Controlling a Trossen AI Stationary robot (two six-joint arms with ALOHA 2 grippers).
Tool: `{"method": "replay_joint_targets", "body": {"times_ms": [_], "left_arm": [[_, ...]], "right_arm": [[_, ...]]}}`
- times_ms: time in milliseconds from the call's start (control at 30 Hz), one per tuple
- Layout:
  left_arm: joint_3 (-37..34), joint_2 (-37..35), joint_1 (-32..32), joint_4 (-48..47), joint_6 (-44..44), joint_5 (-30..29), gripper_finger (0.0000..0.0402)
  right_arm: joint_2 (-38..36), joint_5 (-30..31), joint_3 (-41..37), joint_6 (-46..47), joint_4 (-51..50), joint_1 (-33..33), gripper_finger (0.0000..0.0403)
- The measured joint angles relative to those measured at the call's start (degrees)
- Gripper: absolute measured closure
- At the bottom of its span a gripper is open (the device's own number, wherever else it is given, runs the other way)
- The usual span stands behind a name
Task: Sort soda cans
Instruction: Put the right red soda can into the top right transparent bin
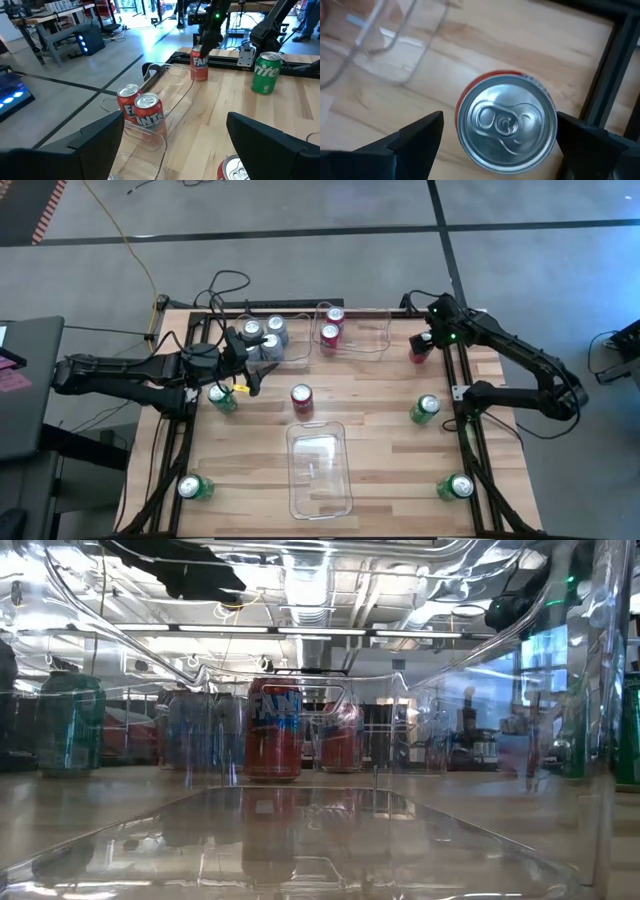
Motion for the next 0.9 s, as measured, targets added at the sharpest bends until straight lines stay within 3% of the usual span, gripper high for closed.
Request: {"method": "replay_joint_targets", "body": {"times_ms": [200, 500, 900], "left_arm": [[0.0, 0.0, -0.01, 0.0, 0.01, 0.0, 0.0056], [0.0, 0.0, 0.0, -0.33, 0.1, 0.0, 0.0056], [0.0, 0.0, -0.02, -0.36, 0.45, 0.0, 0.0056]], "right_arm": [[3.87, 0.21, 0.0, 0.18, -0.18, 0.11, 0.0027], [13.7, 1.1, 0.36, 1.13, 5.65, 1.74, 0.0077], [11.55, 1.25, 1.99, 1.59, 5.25, 2.47, 0.0094]]}}
